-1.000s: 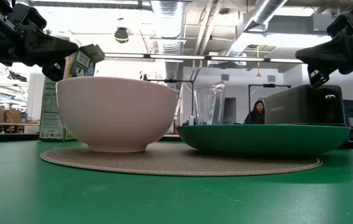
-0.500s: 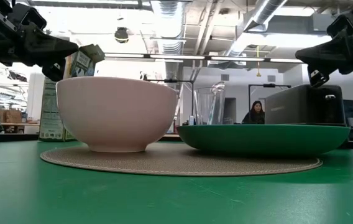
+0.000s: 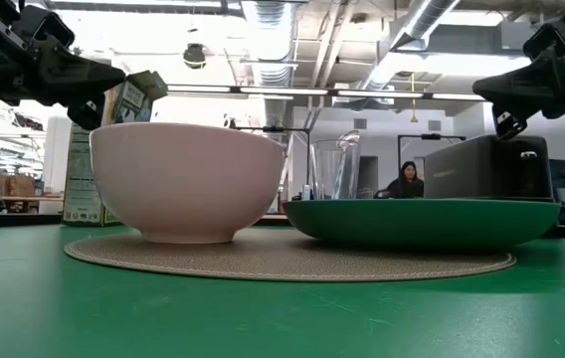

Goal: Arrange a breakfast setting

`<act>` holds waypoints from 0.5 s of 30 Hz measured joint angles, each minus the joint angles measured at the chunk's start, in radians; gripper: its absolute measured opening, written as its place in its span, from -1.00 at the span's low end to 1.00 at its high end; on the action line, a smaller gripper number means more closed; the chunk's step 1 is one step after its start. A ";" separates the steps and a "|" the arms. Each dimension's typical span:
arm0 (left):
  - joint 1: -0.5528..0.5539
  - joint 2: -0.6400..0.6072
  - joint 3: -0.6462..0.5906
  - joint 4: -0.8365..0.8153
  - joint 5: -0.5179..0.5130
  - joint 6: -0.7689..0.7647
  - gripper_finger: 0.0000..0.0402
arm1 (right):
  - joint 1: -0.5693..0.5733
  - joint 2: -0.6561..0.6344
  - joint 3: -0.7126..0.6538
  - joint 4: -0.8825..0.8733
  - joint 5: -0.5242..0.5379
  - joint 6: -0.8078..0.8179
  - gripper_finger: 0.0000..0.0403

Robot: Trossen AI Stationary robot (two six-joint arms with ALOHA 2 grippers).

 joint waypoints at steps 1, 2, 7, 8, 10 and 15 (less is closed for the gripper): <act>0.000 0.000 0.000 0.000 0.000 0.000 -1.00 | 0.000 0.000 0.000 0.000 0.000 0.000 -0.79; 0.000 0.000 0.000 0.000 0.000 0.000 -1.00 | 0.000 0.000 0.000 0.000 0.000 0.000 -0.79; 0.000 0.000 0.000 0.000 0.000 0.000 -1.00 | 0.000 0.000 0.000 0.000 0.000 0.000 -0.79; 0.000 0.000 0.000 0.000 0.000 0.000 -1.00 | 0.000 0.000 0.000 0.000 0.000 0.000 -0.79; 0.000 0.000 0.000 0.000 0.000 0.000 -1.00 | 0.000 0.000 0.000 0.000 0.000 0.000 -0.79; 0.000 0.000 0.000 0.000 0.000 0.000 -1.00 | 0.000 0.000 0.000 0.000 0.000 0.000 -0.79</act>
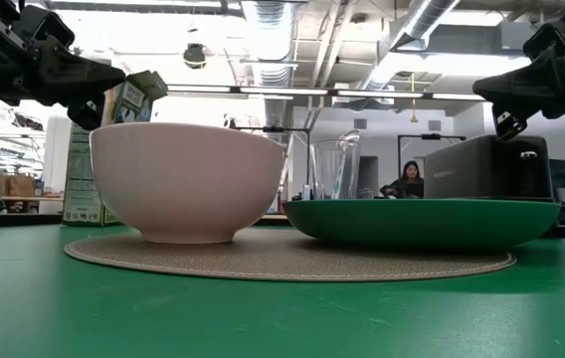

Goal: Arrange a breakfast setting

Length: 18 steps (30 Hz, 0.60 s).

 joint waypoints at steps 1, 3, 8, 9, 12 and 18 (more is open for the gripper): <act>0.000 0.000 0.000 0.000 0.000 0.000 -1.00 | 0.000 0.000 0.000 0.000 0.000 0.000 -0.79; 0.000 0.000 0.000 0.009 -0.012 0.010 -1.00 | 0.000 0.000 0.000 0.000 0.000 0.000 -0.79; 0.000 0.000 0.005 0.057 -0.115 -0.005 -1.00 | 0.000 0.000 0.000 0.000 0.000 0.000 -0.79; 0.000 0.000 0.006 0.051 -0.127 -0.037 -1.00 | 0.000 0.000 0.000 0.000 0.000 0.000 -0.79; 0.000 0.000 0.010 0.060 -0.145 -0.110 -1.00 | 0.000 0.000 0.000 0.001 0.000 -0.010 -0.79; 0.000 0.000 0.013 0.054 -0.230 -0.129 -1.00 | -0.001 0.000 0.000 0.009 0.003 -0.238 -0.79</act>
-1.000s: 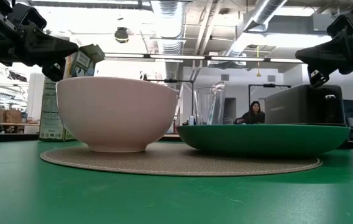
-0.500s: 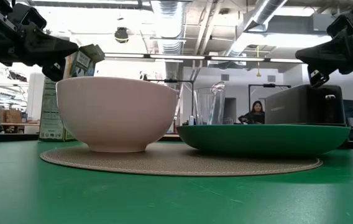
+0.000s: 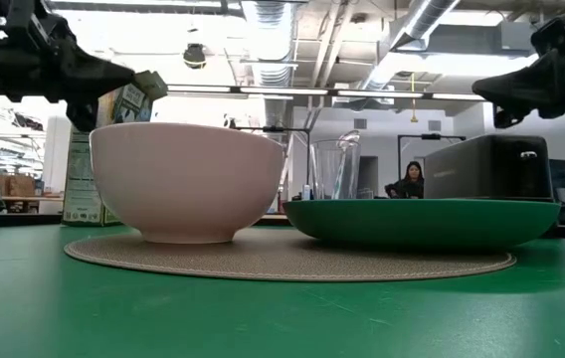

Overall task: Arrange a breakfast setting
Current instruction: Pour the cereal into the white bowl

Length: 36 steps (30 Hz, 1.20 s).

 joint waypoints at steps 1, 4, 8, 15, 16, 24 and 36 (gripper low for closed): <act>0.000 0.000 0.001 0.000 -0.016 -0.005 -1.00 | 0.000 0.000 0.000 0.000 0.000 -0.019 -0.79; 0.000 0.000 0.002 0.010 -0.055 -0.026 -1.00 | 0.000 0.000 0.000 0.002 0.000 -0.015 -0.79; 0.000 0.000 0.003 0.072 -0.047 -0.012 -1.00 | 0.000 0.000 0.000 0.009 0.000 -0.016 -0.79; 0.000 0.000 0.004 0.151 -0.030 0.088 -0.72 | 0.004 0.000 0.000 0.075 0.000 0.039 -0.79; 0.000 0.000 0.004 0.159 -0.031 0.094 -0.64 | 0.003 0.000 0.000 0.090 0.000 0.048 -0.79; 0.000 0.018 0.075 0.123 -0.035 0.141 0.07 | 0.003 -0.001 0.000 0.195 0.000 0.192 -0.79; 0.000 0.331 0.366 -0.027 -0.100 0.131 0.42 | 0.003 -0.001 0.000 0.197 0.046 0.122 -0.79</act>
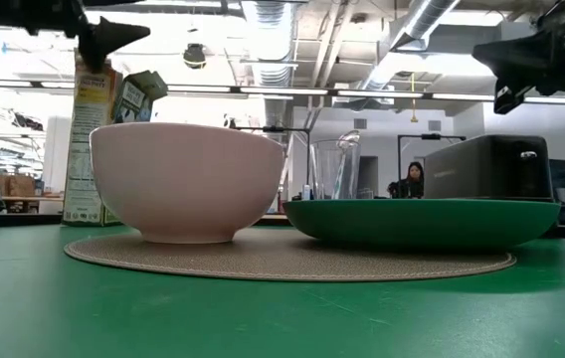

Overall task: Arrange a breakfast setting
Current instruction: Pour the cereal into the white bowl

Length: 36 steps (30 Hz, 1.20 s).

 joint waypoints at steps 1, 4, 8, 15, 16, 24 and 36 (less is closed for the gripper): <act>0.000 0.035 0.042 -0.038 -0.012 0.000 0.42 | 0.000 0.000 0.000 0.005 0.016 -0.006 -0.79; 0.000 0.137 0.179 -0.186 -0.041 -0.001 0.42 | -0.001 0.000 0.000 0.019 0.067 -0.028 -0.79; 0.000 0.256 0.388 -0.418 -0.115 -0.040 0.42 | -0.001 0.000 0.000 0.065 0.111 -0.072 -0.79; 0.000 0.426 0.737 -0.810 -0.283 -0.081 0.42 | -0.016 0.000 0.000 0.095 0.114 -0.115 -0.79; 0.000 0.451 0.790 -0.876 -0.306 -0.100 0.42 | -0.020 0.000 0.000 0.089 0.114 -0.115 -0.79; 0.005 0.614 1.072 -1.341 -0.387 -0.256 0.42 | -0.026 0.000 0.000 0.056 0.114 -0.119 -0.79; 0.183 0.729 1.099 -1.595 -0.303 -0.218 0.42 | -0.026 0.000 0.000 0.047 0.114 -0.123 -0.79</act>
